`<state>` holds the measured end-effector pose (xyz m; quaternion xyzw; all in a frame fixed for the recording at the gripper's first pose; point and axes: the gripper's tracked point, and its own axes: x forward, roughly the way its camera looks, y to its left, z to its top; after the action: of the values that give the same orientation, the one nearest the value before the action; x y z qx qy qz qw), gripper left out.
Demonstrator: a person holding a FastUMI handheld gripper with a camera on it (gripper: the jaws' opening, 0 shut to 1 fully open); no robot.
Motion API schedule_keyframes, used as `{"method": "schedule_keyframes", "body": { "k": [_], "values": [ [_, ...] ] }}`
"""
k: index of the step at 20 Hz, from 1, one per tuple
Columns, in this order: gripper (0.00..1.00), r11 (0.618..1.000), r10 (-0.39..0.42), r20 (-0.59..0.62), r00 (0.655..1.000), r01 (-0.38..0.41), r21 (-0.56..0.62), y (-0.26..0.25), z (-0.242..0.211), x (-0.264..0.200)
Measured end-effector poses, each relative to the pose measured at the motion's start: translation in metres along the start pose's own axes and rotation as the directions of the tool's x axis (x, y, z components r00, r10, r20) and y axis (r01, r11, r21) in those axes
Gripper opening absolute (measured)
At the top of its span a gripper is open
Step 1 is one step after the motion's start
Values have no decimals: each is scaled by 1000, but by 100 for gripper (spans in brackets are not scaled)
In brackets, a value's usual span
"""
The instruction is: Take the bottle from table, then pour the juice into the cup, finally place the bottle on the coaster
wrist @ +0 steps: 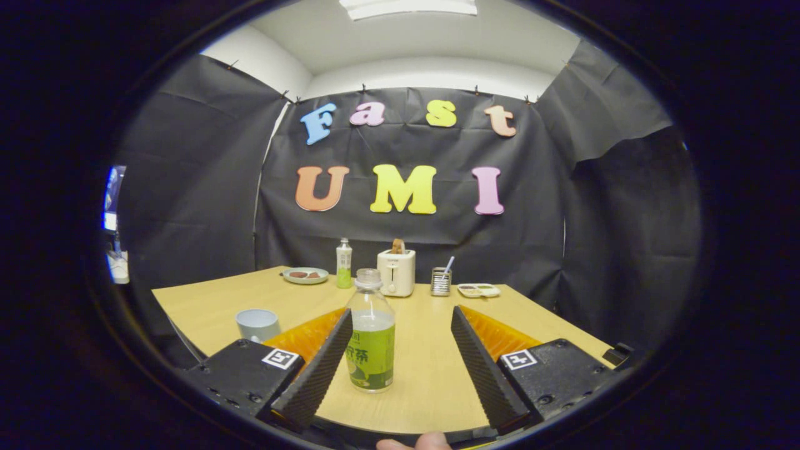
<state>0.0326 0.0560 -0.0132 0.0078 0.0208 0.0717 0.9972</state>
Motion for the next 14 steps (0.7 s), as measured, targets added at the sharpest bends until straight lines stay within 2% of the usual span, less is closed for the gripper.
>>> {"method": "schedule_keyframes", "body": {
  "k": [4,14],
  "values": [
    [100,1000,19,-6,1000,-19,-3,14,-9,7],
    [100,997,-31,-56,998,35,73,38,-41,38]
  ]
}}
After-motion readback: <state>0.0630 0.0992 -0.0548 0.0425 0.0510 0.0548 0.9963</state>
